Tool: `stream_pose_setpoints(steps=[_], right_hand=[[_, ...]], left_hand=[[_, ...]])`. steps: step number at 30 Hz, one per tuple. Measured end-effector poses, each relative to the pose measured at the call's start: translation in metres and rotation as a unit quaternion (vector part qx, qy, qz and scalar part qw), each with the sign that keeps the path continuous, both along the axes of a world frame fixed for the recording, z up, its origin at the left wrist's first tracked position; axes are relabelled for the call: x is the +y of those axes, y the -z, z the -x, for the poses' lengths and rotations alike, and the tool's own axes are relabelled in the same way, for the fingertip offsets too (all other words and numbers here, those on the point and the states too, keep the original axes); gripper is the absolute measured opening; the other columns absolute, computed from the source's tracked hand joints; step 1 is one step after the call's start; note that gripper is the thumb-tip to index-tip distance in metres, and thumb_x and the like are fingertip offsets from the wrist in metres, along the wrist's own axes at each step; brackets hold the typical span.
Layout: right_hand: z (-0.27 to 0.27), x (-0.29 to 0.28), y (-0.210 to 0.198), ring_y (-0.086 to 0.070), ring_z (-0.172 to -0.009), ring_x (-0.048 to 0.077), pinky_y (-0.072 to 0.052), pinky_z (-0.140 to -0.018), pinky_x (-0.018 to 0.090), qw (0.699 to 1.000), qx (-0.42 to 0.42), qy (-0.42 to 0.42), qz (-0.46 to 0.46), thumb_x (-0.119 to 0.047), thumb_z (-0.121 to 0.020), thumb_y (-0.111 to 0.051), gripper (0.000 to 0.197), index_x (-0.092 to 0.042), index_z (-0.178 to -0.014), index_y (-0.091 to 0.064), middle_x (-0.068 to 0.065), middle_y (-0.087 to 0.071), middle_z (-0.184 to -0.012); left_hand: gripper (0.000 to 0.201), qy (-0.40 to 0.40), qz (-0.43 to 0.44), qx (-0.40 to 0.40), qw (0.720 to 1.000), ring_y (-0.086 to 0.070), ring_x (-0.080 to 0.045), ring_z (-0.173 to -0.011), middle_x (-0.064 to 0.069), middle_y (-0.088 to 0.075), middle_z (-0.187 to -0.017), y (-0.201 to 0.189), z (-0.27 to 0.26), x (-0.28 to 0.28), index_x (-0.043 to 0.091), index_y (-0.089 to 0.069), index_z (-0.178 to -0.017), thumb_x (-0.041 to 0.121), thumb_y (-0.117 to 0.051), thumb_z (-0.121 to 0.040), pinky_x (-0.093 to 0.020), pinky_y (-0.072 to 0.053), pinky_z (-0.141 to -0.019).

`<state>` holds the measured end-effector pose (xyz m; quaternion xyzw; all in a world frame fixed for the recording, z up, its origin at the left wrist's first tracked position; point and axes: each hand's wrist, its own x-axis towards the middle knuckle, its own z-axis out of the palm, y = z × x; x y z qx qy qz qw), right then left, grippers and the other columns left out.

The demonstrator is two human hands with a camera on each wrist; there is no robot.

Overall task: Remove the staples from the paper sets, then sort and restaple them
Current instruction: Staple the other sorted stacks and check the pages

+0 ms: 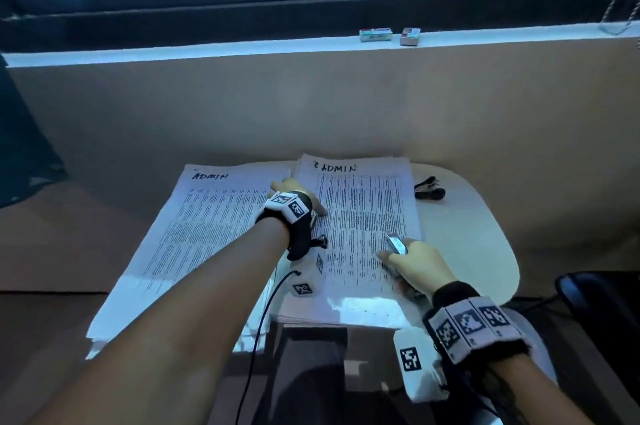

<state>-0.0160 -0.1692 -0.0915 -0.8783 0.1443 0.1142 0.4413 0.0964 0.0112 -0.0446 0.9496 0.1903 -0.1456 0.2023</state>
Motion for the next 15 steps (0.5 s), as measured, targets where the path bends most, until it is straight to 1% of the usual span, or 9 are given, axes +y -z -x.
stream_pose_setpoints(steps=[2, 3, 6, 8, 10, 11, 13, 14, 15], right_hand=[[0.001, 0.001, -0.002, -0.057, -0.058, 0.023, -0.05, -0.06, 0.033, 1.0, 0.002, 0.002, -0.009, -0.033, -0.088, -0.06, 0.02, -0.013, -0.086, -0.054, 0.006, -0.062, -0.068], [0.001, 0.001, -0.002, -0.056, -0.054, 0.023, -0.05, -0.057, 0.033, 1.0, 0.003, 0.005, -0.02, -0.031, -0.089, -0.06, 0.019, -0.013, -0.085, -0.053, 0.006, -0.06, -0.064], [0.002, 0.002, -0.003, -0.056, -0.052, 0.023, -0.052, -0.059, 0.035, 1.0, -0.001, 0.001, -0.022, -0.031, -0.089, -0.06, 0.019, -0.014, -0.084, -0.053, 0.006, -0.061, -0.062], [0.003, 0.002, -0.003, -0.057, -0.051, 0.023, -0.052, -0.058, 0.035, 1.0, -0.003, 0.003, -0.022, -0.032, -0.089, -0.059, 0.019, -0.014, -0.085, -0.053, 0.006, -0.062, -0.064], [0.003, 0.001, -0.001, -0.054, -0.045, 0.019, -0.05, -0.052, 0.032, 0.999, -0.003, 0.01, -0.036, -0.03, -0.089, -0.059, 0.019, -0.013, -0.084, -0.052, 0.005, -0.061, -0.063], [0.003, 0.001, 0.001, -0.054, -0.044, 0.018, -0.049, -0.05, 0.031, 0.999, -0.002, 0.01, -0.037, -0.03, -0.089, -0.059, 0.019, -0.013, -0.085, -0.053, 0.005, -0.061, -0.064], [0.003, 0.0, 0.004, -0.055, -0.047, 0.019, -0.05, -0.054, 0.033, 1.0, -0.002, 0.004, -0.028, -0.032, -0.089, -0.059, 0.021, -0.012, -0.089, -0.054, 0.005, -0.062, -0.067], [0.003, -0.001, 0.004, -0.055, -0.048, 0.019, -0.051, -0.054, 0.034, 1.0, -0.004, 0.004, -0.031, -0.033, -0.089, -0.059, 0.021, -0.013, -0.09, -0.054, 0.006, -0.063, -0.069], [0.003, -0.001, 0.004, -0.054, -0.046, 0.018, -0.05, -0.052, 0.032, 0.999, -0.004, 0.005, -0.04, -0.033, -0.089, -0.059, 0.02, -0.014, -0.089, -0.054, 0.006, -0.063, -0.069]], left_hand=[[0.108, -0.002, 0.011, -0.006, 1.0, -0.032, -0.034, -0.132, -0.018, -0.03, -0.143, 0.0, -0.002, -0.001, 0.009, -0.018, -0.145, 0.039, -0.083, -0.063, -0.046, -0.034, -0.103], [0.108, 0.003, 0.018, -0.01, 1.0, -0.034, -0.034, -0.131, -0.018, -0.03, -0.143, 0.0, -0.002, -0.001, 0.009, -0.017, -0.145, 0.036, -0.084, -0.064, -0.045, -0.035, -0.102], [0.1, 0.003, 0.048, -0.031, 0.998, -0.044, -0.034, -0.125, -0.017, -0.038, -0.139, -0.001, -0.001, -0.007, 0.006, -0.022, -0.143, 0.028, -0.083, -0.067, -0.043, -0.042, -0.099], [0.084, 0.007, 0.065, -0.057, 0.996, -0.052, -0.029, -0.116, -0.014, -0.048, -0.132, 0.001, -0.001, -0.009, 0.003, -0.031, -0.138, 0.025, -0.079, -0.073, -0.034, -0.047, -0.087], [0.066, 0.015, 0.087, -0.069, 0.994, -0.056, -0.026, -0.1, -0.013, -0.054, -0.126, 0.002, -0.001, -0.011, 0.001, -0.035, -0.135, 0.024, -0.068, -0.084, -0.027, -0.046, -0.072], [0.058, 0.01, 0.103, -0.075, 0.992, -0.055, -0.024, -0.091, -0.014, -0.056, -0.118, 0.004, -0.002, -0.011, 0.0, -0.036, -0.135, 0.023, -0.061, -0.089, -0.025, -0.045, -0.067], [0.048, -0.008, 0.15, -0.099, 0.984, -0.052, -0.023, -0.081, -0.009, -0.056, -0.093, 0.007, -0.004, -0.008, 0.001, -0.039, -0.135, 0.021, -0.052, -0.093, -0.026, -0.046, -0.065], [0.044, -0.013, 0.171, -0.113, 0.979, -0.053, -0.023, -0.08, -0.007, -0.055, -0.087, 0.008, -0.005, -0.007, 0.001, -0.043, -0.132, 0.021, -0.051, -0.094, -0.026, -0.046, -0.063], [0.041, -0.016, 0.188, -0.124, 0.974, -0.054, -0.024, -0.079, -0.008, -0.055, -0.087, 0.008, -0.004, -0.006, 0.001, -0.048, -0.128, 0.022, -0.051, -0.093, -0.025, -0.046, -0.06]])
